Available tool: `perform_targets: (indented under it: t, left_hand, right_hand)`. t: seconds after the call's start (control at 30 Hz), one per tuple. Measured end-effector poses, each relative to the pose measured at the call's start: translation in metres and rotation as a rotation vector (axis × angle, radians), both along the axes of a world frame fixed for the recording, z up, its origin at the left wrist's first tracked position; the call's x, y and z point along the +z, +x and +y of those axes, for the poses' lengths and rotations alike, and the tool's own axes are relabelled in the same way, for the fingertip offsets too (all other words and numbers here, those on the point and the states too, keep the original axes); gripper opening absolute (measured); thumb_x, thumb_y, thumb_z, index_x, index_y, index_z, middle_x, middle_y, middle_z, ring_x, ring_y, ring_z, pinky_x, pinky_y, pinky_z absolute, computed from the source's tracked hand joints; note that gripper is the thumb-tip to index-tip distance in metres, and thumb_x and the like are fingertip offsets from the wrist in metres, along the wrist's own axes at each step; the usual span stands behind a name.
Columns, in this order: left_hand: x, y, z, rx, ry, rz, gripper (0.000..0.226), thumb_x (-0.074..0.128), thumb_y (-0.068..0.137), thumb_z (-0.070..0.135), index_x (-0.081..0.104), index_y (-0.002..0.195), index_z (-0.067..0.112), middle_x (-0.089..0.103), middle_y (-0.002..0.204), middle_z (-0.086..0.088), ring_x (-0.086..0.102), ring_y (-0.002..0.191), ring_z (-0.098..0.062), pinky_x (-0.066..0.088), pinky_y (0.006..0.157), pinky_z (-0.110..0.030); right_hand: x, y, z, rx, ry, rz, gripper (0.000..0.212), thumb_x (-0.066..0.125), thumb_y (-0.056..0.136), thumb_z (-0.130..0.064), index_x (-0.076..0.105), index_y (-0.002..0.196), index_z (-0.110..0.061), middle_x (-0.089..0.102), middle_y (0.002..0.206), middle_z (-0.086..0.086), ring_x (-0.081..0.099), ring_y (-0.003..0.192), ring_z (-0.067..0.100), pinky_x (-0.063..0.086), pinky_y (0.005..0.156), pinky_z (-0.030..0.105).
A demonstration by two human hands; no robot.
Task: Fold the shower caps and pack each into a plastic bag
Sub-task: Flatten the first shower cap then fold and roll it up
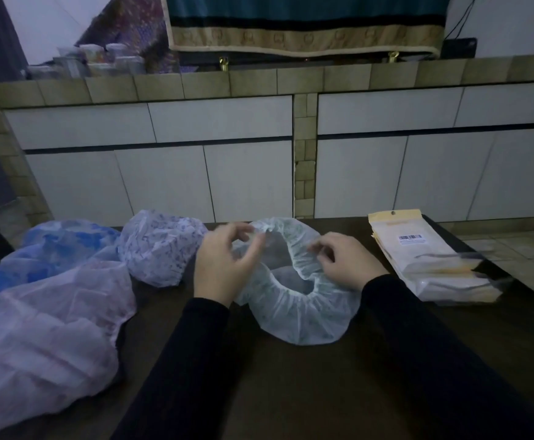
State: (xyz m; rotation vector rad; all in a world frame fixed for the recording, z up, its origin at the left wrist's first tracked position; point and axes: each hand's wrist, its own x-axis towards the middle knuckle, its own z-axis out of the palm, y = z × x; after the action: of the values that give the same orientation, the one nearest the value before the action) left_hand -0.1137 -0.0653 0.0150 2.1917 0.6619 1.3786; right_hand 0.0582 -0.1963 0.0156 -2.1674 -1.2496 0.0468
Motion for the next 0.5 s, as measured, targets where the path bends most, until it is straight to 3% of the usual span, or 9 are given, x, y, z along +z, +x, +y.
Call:
perform_targets:
  t: [0.07,0.13,0.2,0.23,0.33,0.4,0.5]
  left_hand:
    - [-0.009,0.001,-0.004,-0.066,-0.091,0.344,0.053,0.061,0.079,0.062,0.057,0.122,0.031,0.055,0.121,0.01,0.051,0.112,-0.008,0.043,0.099,-0.038]
    - [-0.013,0.0,-0.002,-0.092,-0.151,0.741,0.075,0.057,0.078,0.07,0.04,0.141,0.035,0.036,0.148,0.009,0.034,0.136,-0.015,0.019,0.114,-0.049]
    - [-0.012,-0.001,0.003,-0.096,-0.092,1.004,0.081,0.055,0.078,0.072,0.031,0.147,0.037,0.022,0.158,0.011,0.018,0.145,-0.016,0.001,0.113,-0.058]
    - [-0.012,-0.001,0.006,-0.09,-0.063,1.04,0.082,0.056,0.078,0.071,0.03,0.147,0.037,0.02,0.158,0.011,0.015,0.146,-0.015,-0.001,0.112,-0.061]
    - [-0.011,-0.003,0.016,0.079,0.042,0.803,0.078,0.068,0.073,0.064,0.041,0.141,0.038,0.033,0.151,0.01,0.026,0.139,-0.015,0.009,0.11,-0.055]
    - [-0.011,-0.004,0.018,0.197,0.142,0.509,0.054,0.066,0.08,0.054,0.054,0.128,0.035,0.049,0.135,0.009,0.04,0.124,-0.014,0.019,0.102,-0.044]
    - [-0.011,0.001,0.007,0.09,0.248,0.245,0.031,0.057,0.087,0.053,0.065,0.11,0.032,0.058,0.111,0.014,0.049,0.103,-0.006,0.031,0.092,-0.037]
  right_hand:
    - [-0.005,0.001,0.002,-0.002,-0.137,0.072,0.034,0.054,0.093,-0.016,0.061,0.125,-0.025,0.057,0.127,-0.005,0.055,0.114,0.013,0.044,0.101,0.03]
    - [-0.008,0.003,0.004,-0.1,-0.327,0.032,0.038,0.052,0.092,-0.027,0.056,0.131,-0.026,0.054,0.132,0.0,0.052,0.118,0.021,0.039,0.104,0.04]
    - [-0.007,0.003,0.004,-0.231,-0.472,-0.114,0.037,0.051,0.09,-0.039,0.059,0.122,-0.021,0.059,0.12,0.003,0.052,0.113,0.025,0.033,0.1,0.045]
    - [-0.006,0.002,0.004,-0.287,-0.492,-0.178,0.037,0.052,0.089,-0.044,0.061,0.114,-0.018,0.061,0.112,0.003,0.053,0.11,0.026,0.033,0.099,0.045]
    - [-0.003,0.001,0.003,-0.367,-0.457,-0.228,0.039,0.057,0.084,-0.051,0.061,0.101,-0.016,0.061,0.091,0.001,0.058,0.098,0.023,0.04,0.098,0.041]
    - [-0.001,-0.001,0.003,-0.366,-0.452,-0.2,0.042,0.06,0.081,-0.058,0.058,0.096,-0.018,0.059,0.082,-0.002,0.06,0.087,0.019,0.045,0.095,0.04]
    - [-0.002,-0.003,0.005,-0.316,-0.412,-0.21,0.049,0.058,0.078,-0.067,0.06,0.09,-0.02,0.061,0.078,-0.004,0.061,0.081,0.016,0.045,0.092,0.04]
